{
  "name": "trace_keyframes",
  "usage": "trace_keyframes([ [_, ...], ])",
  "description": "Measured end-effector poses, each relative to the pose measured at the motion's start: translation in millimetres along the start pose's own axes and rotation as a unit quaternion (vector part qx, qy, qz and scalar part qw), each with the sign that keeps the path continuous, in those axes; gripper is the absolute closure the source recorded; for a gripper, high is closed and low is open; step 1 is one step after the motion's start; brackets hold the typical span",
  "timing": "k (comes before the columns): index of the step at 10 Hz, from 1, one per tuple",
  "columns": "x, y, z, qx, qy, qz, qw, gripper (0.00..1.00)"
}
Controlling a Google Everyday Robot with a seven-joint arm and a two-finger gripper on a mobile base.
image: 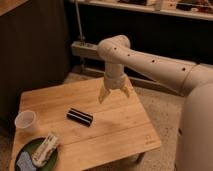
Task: Move the arm in a circular motion
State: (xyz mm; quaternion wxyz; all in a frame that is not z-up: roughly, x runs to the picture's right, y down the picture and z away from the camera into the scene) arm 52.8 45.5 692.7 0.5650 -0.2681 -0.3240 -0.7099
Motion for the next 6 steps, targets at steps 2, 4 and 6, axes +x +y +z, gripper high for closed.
trace_keyframes([
  [2, -14, 15, 2, 0.001, 0.0, 0.018, 0.9998, 0.2],
  [4, -28, 29, 5, 0.003, 0.001, 0.034, 0.9994, 0.2],
  [6, -55, 45, 10, 0.006, 0.005, 0.064, 0.9979, 0.2],
])
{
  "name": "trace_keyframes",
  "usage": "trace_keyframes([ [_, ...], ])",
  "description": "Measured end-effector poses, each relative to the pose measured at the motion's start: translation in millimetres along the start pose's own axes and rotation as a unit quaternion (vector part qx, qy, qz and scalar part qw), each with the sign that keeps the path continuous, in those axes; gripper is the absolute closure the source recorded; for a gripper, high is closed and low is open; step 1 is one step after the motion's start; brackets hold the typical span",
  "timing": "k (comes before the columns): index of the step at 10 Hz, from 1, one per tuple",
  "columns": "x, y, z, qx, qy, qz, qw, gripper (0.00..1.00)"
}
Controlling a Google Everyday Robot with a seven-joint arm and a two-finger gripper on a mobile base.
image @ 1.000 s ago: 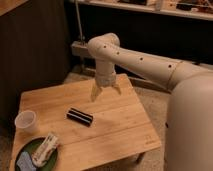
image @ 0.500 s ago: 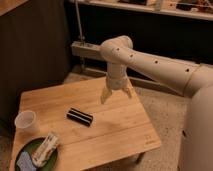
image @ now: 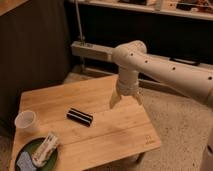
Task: Move the arm in a circular motion
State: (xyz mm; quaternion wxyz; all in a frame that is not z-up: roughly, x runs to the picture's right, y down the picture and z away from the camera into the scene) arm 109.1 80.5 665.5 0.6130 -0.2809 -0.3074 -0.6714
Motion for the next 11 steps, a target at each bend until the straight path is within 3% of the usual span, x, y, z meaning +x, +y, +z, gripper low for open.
trace_keyframes([
  [2, -39, 30, 6, 0.001, 0.005, 0.027, 0.9996, 0.2],
  [4, -98, 59, 14, 0.001, 0.009, 0.055, 0.9984, 0.2],
  [6, -155, 65, 21, 0.0, 0.014, 0.064, 0.9979, 0.2],
  [8, -194, 58, 24, 0.001, 0.019, 0.047, 0.9987, 0.2],
  [11, -219, 29, 20, 0.02, 0.031, -0.02, 0.9991, 0.2],
])
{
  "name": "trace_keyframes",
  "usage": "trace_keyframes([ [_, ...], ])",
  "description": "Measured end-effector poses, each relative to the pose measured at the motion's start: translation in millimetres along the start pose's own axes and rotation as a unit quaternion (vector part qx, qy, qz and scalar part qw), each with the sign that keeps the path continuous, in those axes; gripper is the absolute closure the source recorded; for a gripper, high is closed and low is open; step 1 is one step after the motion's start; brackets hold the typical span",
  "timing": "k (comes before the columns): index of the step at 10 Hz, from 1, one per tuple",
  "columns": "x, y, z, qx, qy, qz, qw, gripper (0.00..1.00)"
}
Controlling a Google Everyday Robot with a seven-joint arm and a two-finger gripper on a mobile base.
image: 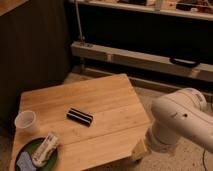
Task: Move the arm in a circular motion
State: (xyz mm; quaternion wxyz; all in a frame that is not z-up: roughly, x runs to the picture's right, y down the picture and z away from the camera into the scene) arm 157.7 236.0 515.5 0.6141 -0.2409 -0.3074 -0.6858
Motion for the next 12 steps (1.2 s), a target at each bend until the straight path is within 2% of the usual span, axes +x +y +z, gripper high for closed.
trace_keyframes([
  [1, -2, -13, -1, 0.007, 0.002, -0.021, 0.9997, 0.2],
  [2, -1, -45, -4, 0.021, 0.007, -0.064, 0.9977, 0.2],
  [3, 2, -67, -5, 0.029, 0.009, -0.088, 0.9956, 0.2],
  [5, 8, -119, -9, 0.047, 0.013, -0.145, 0.9882, 0.2],
  [6, 11, -153, -11, 0.059, 0.014, -0.184, 0.9811, 0.2],
  [8, 15, -204, -15, 0.08, 0.016, -0.238, 0.968, 0.2],
  [9, 19, -238, -18, 0.093, 0.017, -0.272, 0.9576, 0.2],
  [11, 29, -282, -23, 0.106, 0.021, -0.315, 0.943, 0.2],
  [12, 41, -308, -27, 0.112, 0.024, -0.338, 0.9342, 0.2],
])
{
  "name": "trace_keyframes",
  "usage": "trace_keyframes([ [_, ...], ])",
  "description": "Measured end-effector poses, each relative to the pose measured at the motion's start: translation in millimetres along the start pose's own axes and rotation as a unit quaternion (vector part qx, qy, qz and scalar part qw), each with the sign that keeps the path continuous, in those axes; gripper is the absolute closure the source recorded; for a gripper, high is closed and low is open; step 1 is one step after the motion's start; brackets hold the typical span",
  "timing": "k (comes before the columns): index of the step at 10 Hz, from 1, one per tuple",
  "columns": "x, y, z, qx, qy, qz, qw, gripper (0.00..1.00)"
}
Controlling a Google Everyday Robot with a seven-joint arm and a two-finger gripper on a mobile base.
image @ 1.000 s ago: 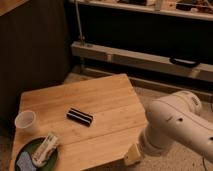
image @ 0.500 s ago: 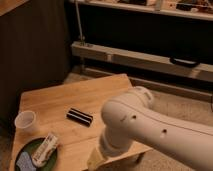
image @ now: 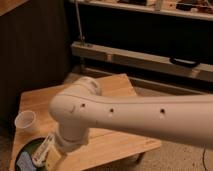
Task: Move the arm in a circular motion
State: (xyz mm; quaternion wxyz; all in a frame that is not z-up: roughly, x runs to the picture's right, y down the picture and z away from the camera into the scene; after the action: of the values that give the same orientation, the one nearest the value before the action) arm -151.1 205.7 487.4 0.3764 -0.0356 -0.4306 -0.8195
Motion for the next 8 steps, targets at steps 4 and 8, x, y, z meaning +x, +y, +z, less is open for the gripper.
trace_keyframes([
  [4, 95, 4, -1, -0.003, 0.002, -0.047, 0.9989, 0.2],
  [8, 149, 89, -17, -0.023, -0.002, -0.007, 0.9997, 0.2],
])
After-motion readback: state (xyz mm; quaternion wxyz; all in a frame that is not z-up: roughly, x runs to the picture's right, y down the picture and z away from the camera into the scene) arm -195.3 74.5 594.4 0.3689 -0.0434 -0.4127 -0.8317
